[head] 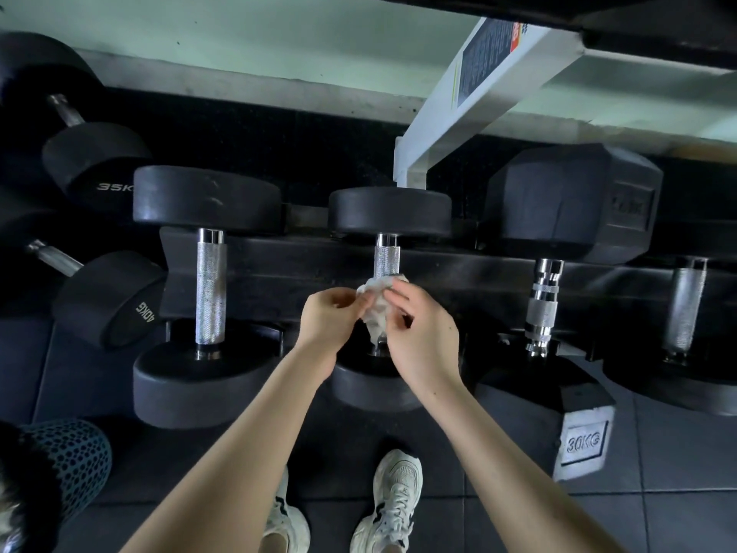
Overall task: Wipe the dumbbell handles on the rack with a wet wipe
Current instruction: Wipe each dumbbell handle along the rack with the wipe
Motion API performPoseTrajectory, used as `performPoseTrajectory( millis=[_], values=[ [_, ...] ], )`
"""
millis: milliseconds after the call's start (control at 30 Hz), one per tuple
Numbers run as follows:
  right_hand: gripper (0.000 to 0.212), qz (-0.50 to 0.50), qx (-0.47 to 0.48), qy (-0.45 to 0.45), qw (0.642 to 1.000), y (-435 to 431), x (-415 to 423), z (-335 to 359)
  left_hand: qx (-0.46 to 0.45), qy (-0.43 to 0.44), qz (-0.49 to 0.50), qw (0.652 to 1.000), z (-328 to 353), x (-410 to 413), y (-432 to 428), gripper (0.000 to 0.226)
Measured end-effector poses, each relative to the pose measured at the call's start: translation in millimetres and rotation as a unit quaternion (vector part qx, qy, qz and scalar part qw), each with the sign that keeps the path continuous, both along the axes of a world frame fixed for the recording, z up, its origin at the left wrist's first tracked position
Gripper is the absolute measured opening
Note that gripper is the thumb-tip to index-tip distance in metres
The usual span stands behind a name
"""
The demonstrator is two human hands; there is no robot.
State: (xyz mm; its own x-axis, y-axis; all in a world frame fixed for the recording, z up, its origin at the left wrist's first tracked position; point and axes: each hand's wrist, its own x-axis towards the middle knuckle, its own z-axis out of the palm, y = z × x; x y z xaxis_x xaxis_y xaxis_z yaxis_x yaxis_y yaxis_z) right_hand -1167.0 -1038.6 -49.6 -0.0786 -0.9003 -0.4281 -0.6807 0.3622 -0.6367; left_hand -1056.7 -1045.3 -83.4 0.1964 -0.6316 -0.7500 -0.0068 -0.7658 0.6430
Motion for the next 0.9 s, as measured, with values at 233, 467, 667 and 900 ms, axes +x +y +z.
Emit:
performPoseTrajectory(
  millis=[233,467,667,900],
  values=[
    [0.037,-0.152,0.008,-0.014,0.988,-21,-7,-30,0.042,-0.118,0.077,0.989,-19,-8,-10,0.035],
    [0.022,-0.153,0.025,-0.075,0.985,-14,-9,-42,-0.087,-0.260,-0.023,0.961,-9,-17,-1,0.007],
    [0.013,-0.095,0.023,-0.105,0.990,-5,-9,-44,-0.103,-0.166,-0.088,0.977,-11,-17,4,0.027],
    [0.015,-0.157,0.052,-0.165,0.972,-15,-6,-51,0.004,0.131,0.097,0.987,-26,-13,-2,0.032]
  ],
)
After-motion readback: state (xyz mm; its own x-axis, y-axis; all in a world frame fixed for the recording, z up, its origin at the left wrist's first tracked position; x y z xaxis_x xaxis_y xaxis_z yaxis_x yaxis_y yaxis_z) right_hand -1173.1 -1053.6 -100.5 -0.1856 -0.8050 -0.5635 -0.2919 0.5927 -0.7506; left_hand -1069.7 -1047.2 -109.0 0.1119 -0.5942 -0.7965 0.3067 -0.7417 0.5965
